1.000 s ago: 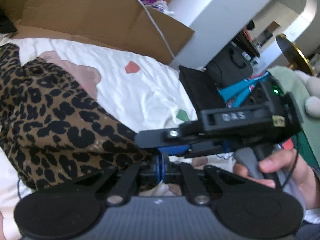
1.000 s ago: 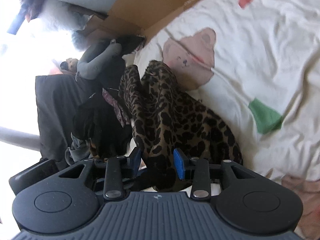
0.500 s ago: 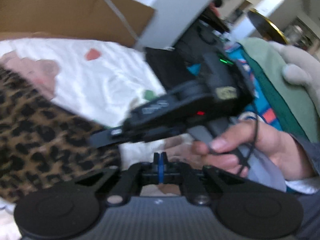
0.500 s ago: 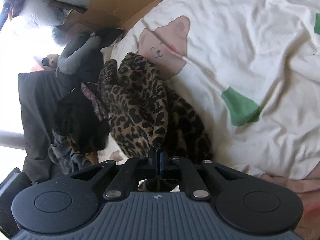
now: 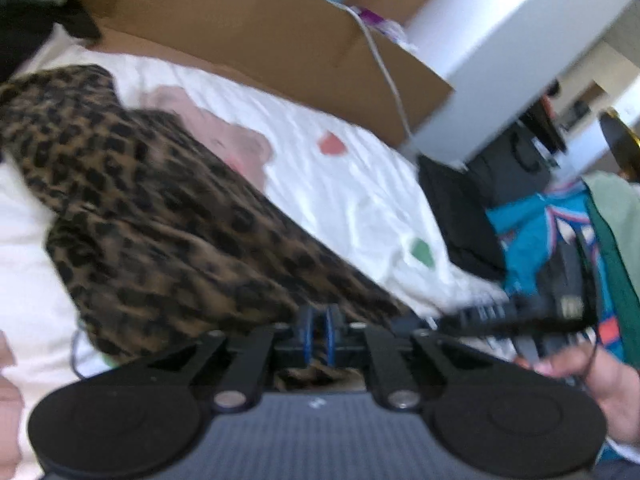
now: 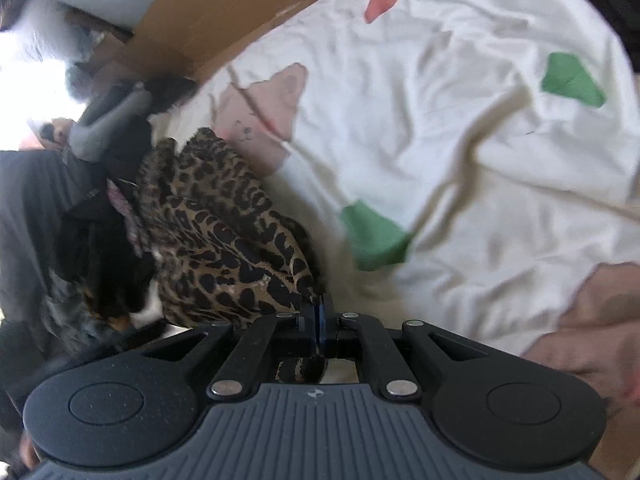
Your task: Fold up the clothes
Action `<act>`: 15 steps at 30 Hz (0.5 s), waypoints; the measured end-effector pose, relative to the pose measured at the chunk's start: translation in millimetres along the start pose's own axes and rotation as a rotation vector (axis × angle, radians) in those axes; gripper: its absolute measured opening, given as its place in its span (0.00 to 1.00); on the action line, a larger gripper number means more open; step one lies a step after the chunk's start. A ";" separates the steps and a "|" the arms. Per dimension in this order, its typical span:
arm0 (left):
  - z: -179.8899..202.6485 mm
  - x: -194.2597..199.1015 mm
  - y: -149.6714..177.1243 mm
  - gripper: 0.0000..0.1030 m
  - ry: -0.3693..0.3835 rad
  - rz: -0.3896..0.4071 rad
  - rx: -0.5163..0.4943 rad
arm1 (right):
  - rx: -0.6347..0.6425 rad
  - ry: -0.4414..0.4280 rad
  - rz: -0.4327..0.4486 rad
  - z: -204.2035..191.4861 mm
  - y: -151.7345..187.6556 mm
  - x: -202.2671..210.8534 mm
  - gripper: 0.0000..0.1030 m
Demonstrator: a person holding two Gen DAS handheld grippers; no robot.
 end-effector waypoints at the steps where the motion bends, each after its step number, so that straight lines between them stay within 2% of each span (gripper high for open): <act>1: -3.0 -1.0 -1.1 0.09 -0.019 -0.006 0.006 | -0.005 0.011 0.010 3.8 -0.6 3.5 0.00; 7: -12.8 -4.3 -17.3 0.11 -0.121 -0.078 0.004 | -0.047 0.057 0.098 26.0 -7.7 34.1 0.00; 9: -14.3 0.1 -27.0 0.26 -0.120 -0.066 0.029 | -0.039 0.088 0.136 31.2 -9.8 46.9 0.00; 11: -13.7 6.6 -36.6 0.34 -0.133 -0.053 0.036 | -0.032 0.118 0.166 36.4 -10.9 58.1 0.00; 13: -12.4 14.5 -44.7 0.35 -0.155 -0.051 0.022 | -0.062 0.107 0.184 43.7 -10.9 66.6 0.00; 15: -12.4 22.6 -51.2 0.42 -0.178 -0.052 0.024 | -0.077 0.099 0.205 48.3 -10.9 72.3 0.00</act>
Point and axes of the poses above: each gripper's, at about its wrist camera, not at the fingertips, and x roughly against the way its jaws point, z to its right, y to its underside, the point moved 2 cm from there along -x, roughly the way its jaws point, and after that the axes turned 9 degrees about -x, right-handed, at the moved point
